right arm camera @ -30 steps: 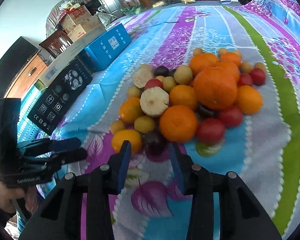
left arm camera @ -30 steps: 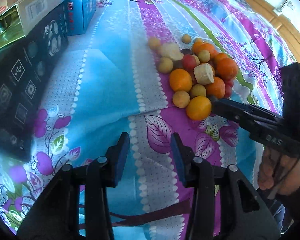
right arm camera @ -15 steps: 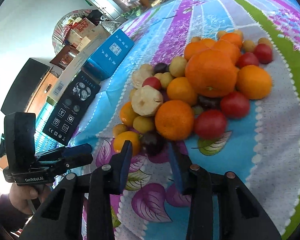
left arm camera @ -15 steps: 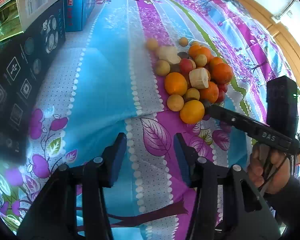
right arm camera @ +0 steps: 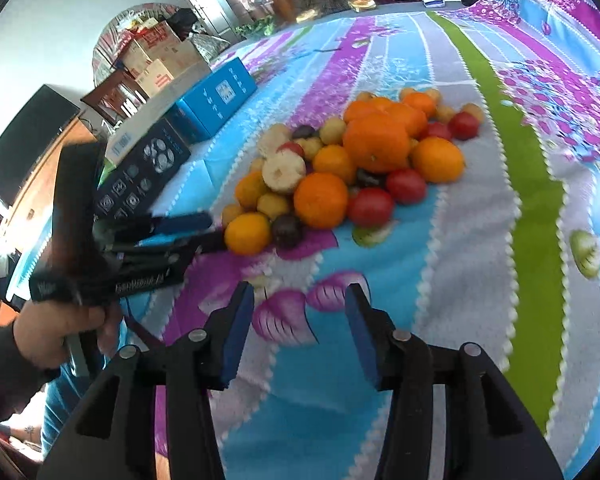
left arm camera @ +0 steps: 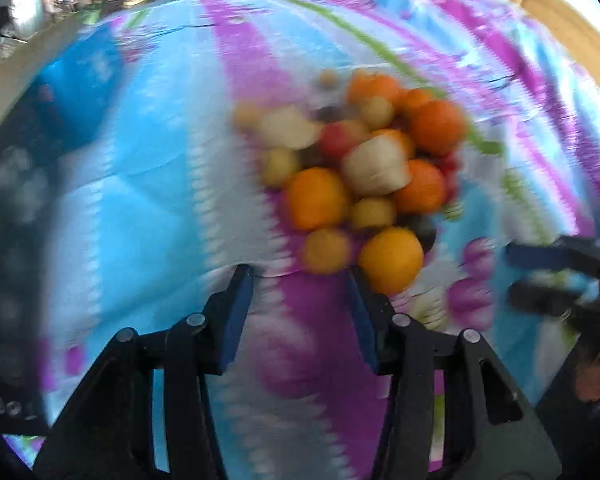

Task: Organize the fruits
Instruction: 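Grasp a small yellow fruit with the left tool while the right tool grasps an orange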

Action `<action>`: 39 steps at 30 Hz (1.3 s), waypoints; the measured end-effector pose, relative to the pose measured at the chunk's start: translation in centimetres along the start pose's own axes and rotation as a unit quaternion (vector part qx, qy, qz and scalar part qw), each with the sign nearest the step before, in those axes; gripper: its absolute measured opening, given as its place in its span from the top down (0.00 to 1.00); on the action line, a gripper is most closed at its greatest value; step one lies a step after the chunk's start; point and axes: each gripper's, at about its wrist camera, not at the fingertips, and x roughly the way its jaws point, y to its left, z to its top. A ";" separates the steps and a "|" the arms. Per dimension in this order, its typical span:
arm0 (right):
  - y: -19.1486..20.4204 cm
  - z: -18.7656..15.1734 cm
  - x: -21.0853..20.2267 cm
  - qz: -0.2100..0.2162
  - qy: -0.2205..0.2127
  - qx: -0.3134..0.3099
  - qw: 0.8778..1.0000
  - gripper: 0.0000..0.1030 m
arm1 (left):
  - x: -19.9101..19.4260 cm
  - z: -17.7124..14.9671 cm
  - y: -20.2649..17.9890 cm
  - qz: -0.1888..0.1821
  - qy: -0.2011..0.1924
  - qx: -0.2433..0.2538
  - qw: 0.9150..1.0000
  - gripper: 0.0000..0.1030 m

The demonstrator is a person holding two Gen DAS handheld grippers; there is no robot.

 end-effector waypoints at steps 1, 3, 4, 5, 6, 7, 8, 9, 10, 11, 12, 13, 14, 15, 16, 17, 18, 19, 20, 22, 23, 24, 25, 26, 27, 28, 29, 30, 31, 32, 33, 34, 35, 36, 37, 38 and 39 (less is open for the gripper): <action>0.1 -0.2 -0.2 -0.002 0.002 -0.003 1.000 0.49 | -0.5 0.1 0.1 -0.047 -0.006 -0.013 0.999 0.53; 0.4 -0.4 -0.7 -0.006 -0.001 -0.013 1.000 0.48 | -2.0 -0.3 0.8 -0.057 -0.029 -0.033 0.997 0.53; 0.7 -0.5 -1.0 -0.006 -0.004 -0.021 1.000 0.48 | -2.3 -0.6 1.6 -0.052 -0.031 -0.046 0.997 0.53; 0.9 -0.5 -1.1 -0.007 -0.006 -0.027 1.000 0.47 | -2.3 -0.9 2.1 -0.039 -0.027 -0.051 0.998 0.54; 1.2 -0.5 -1.0 -0.008 -0.007 -0.034 0.999 0.47 | -2.0 -1.2 2.3 -0.028 -0.021 -0.049 0.998 0.54; 1.4 -0.5 -0.8 -0.009 -0.004 -0.043 0.999 0.47 | -1.7 -1.4 2.5 -0.024 -0.015 -0.046 0.999 0.54; 1.5 -0.5 -0.5 -0.013 -0.002 -0.049 0.999 0.47 | -1.6 -1.6 2.6 -0.024 -0.012 -0.043 0.999 0.54; 1.6 -0.5 -0.3 -0.016 0.000 -0.053 0.998 0.47 | -1.5 -1.8 2.4 -0.022 -0.014 -0.039 0.999 0.54; 1.7 -0.5 -0.1 -0.016 0.002 -0.057 0.998 0.47 | -1.6 -1.9 2.5 -0.021 -0.017 -0.040 0.999 0.54; 1.8 -0.6 0.0 -0.014 0.005 -0.060 0.998 0.47 | -1.5 -2.0 2.6 -0.021 -0.017 -0.045 0.999 0.54; 2.0 -0.8 0.1 -0.015 0.007 -0.065 0.998 0.47 | -1.5 -2.1 2.7 -0.020 -0.018 -0.047 0.999 0.54; 2.2 -1.0 0.1 -0.019 0.007 -0.072 0.997 0.47 | -1.6 -2.3 2.7 -0.017 -0.020 -0.047 0.999 0.54; 2.5 -1.4 0.4 -0.024 0.012 -0.085 0.996 0.47 | -1.5 -2.4 2.6 -0.014 -0.021 -0.043 0.999 0.54; 2.7 -2.0 0.6 -0.031 0.020 -0.095 0.995 0.47 | -1.5 -2.4 2.3 -0.010 -0.022 -0.040 0.999 0.54; 2.7 -2.4 0.6 -0.034 0.020 -0.098 0.994 0.47 | -1.6 -2.4 2.2 -0.008 -0.023 -0.039 0.999 0.54; 2.6 -2.8 0.5 -0.034 0.019 -0.096 0.995 0.47 | -1.6 -2.4 2.0 -0.010 -0.024 -0.040 0.999 0.53; 2.4 -3.3 0.4 -0.034 0.021 -0.091 0.995 0.48 | -1.7 -2.4 2.0 -0.010 -0.025 -0.041 0.999 0.53; 2.2 -3.7 0.4 -0.039 0.021 -0.087 0.995 0.48 | -1.6 -2.5 1.9 -0.009 -0.025 -0.039 0.999 0.53; 2.1 -3.9 0.3 -0.042 0.018 -0.085 0.995 0.48 | -1.6 -2.6 1.7 -0.010 -0.026 -0.038 0.999 0.53; 2.2 -3.7 0.0 -0.043 0.007 -0.082 0.996 0.48 | -1.5 -2.5 1.4 -0.012 -0.026 -0.037 0.999 0.53; 2.3 -3.5 -0.1 -0.040 0.001 -0.081 0.996 0.47 | -1.5 -2.4 1.2 -0.013 -0.027 -0.035 0.999 0.53; 2.6 -3.3 0.0 -0.038 -0.001 -0.082 0.996 0.48 | -1.5 -2.4 1.0 -0.013 -0.028 -0.035 0.999 0.53; 2.8 -3.1 0.2 -0.039 0.002 -0.085 0.996 0.48 | -1.5 -2.2 0.8 -0.015 -0.030 -0.034 0.999 0.53; 3.0 -2.9 0.7 -0.042 0.006 -0.089 0.995 0.48 | -1.5 -2.0 0.5 -0.018 -0.032 -0.033 0.999 0.53; 3.2 -2.8 1.1 -0.050 0.015 -0.094 0.994 0.55 | -1.4 -1.8 0.2 -0.019 -0.035 -0.031 0.999 0.53; 3.3 -2.7 1.5 -0.058 0.021 -0.098 0.993 0.61 | -1.4 -1.7 0.0 -0.021 -0.037 -0.029 0.999 0.53; 3.4 -2.7 1.6 -0.059 0.026 -0.101 0.993 0.61 | -1.3 -1.5 -0.3 -0.027 -0.039 -0.027 0.998 0.54; 3.4 -2.7 1.6 -0.060 0.025 -0.100 0.993 0.61 | -1.1 -1.3 -0.7 -0.032 -0.039 -0.024 0.998 0.54; 3.3 -2.7 1.4 -0.062 0.023 -0.098 0.993 0.61 | -1.0 -1.2 -1.0 -0.037 -0.038 -0.019 0.998 0.54; 3.2 -2.6 1.1 -0.063 0.020 -0.094 0.993 0.61 | -0.8 -1.0 -1.5 -0.038 -0.040 -0.012 0.998 0.54; 3.0 -2.6 0.9 -0.062 0.018 -0.089 0.994 0.61 | -0.7 -0.9 -1.7 -0.034 -0.041 -0.008 0.999 0.54; 2.7 -2.6 0.5 -0.061 0.012 -0.080 0.995 0.61 | -0.3 -0.8 -1.9 -0.024 -0.039 -0.010 0.999 0.55; 2.6 -2.6 0.3 -0.061 0.010 -0.075 0.995 0.61 | 0.0 -0.6 -1.7 -0.017 -0.039 -0.018 0.999 0.55; 2.4 -2.5 0.0 -0.061 0.007 -0.071 0.996 0.61 | 0.2 -0.5 -1.5 -0.012 -0.039 -0.026 0.999 0.55; 2.3 -2.4 -0.2 -0.062 0.006 -0.070 0.996 0.61 | 0.4 -0.4 -1.4 -0.010 -0.040 -0.031 0.999 0.55; 2.3 -2.3 -0.4 -0.064 0.005 -0.071 0.995 0.61 | 0.5 -0.3 -1.4 -0.008 -0.040 -0.031 0.999 0.59; 2.3 -2.2 -0.6 -0.067 0.003 -0.071 0.995 0.61 | 0.7 -0.1 -1.5 -0.008 -0.040 -0.029 0.999 0.61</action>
